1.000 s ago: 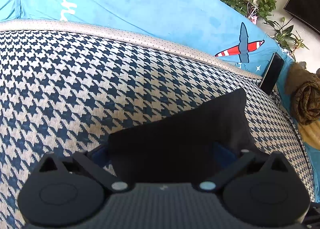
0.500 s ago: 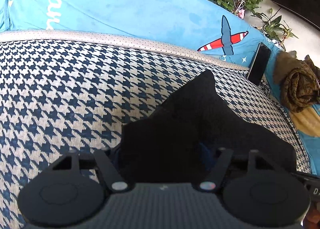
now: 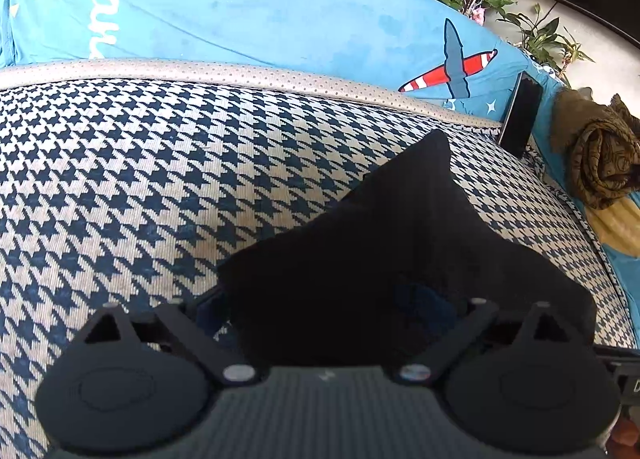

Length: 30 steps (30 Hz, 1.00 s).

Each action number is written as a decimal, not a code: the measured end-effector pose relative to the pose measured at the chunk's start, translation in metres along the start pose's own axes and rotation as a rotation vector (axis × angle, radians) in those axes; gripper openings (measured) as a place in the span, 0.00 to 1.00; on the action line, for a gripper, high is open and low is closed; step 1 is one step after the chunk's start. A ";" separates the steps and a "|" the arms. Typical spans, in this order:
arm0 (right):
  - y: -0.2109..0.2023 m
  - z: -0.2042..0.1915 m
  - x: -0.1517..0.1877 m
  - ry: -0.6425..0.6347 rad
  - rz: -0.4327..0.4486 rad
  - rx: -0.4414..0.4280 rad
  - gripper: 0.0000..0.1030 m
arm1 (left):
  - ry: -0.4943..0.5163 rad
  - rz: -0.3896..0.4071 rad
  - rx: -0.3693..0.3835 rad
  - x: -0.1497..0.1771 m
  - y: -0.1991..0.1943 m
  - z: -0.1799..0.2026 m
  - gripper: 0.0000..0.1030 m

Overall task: Fold clothes
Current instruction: 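Grasp the folded black shirt edge with the right tool while the left tool holds its other edge, then lift the folded black shirt off the bedspread with both tools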

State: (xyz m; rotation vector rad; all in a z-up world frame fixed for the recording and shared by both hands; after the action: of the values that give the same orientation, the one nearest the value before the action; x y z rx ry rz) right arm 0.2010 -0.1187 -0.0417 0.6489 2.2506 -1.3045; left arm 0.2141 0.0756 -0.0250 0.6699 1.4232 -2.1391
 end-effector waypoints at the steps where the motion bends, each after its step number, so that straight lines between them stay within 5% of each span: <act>1: 0.002 -0.001 0.000 0.001 0.004 0.003 0.52 | 0.001 0.002 0.001 -0.001 0.001 0.000 0.94; 3: 0.006 -0.004 -0.001 -0.001 0.014 0.009 0.52 | 0.003 0.007 0.004 -0.002 0.003 0.001 0.93; 7: 0.013 -0.010 -0.004 -0.013 0.030 0.038 0.38 | 0.028 0.003 0.040 -0.004 0.003 0.009 0.59; 13: 0.012 -0.015 -0.009 -0.039 0.037 0.045 0.24 | 0.137 0.056 -0.003 0.001 -0.011 0.028 0.28; 21: -0.004 -0.043 -0.013 -0.230 0.140 0.044 0.21 | 0.196 0.153 -0.183 0.012 -0.041 0.050 0.25; 30: -0.001 -0.048 -0.015 -0.257 0.092 -0.014 0.21 | 0.024 0.086 -0.183 0.030 -0.055 0.027 0.27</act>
State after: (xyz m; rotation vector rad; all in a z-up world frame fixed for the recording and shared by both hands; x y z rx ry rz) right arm 0.2046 -0.0791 -0.0103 0.5394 1.9984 -1.2499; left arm 0.1529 0.0662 0.0039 0.6764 1.5514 -1.9140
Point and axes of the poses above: each gripper's, at about its wrist camera, not at the fingertips, and y roughly the way its jaws point, z to its right, x to its underside, the point moved 2 cm from there along y, roughly the way its jaws point, and after that the axes turned 2 degrees about x, right-handed, at the moved point
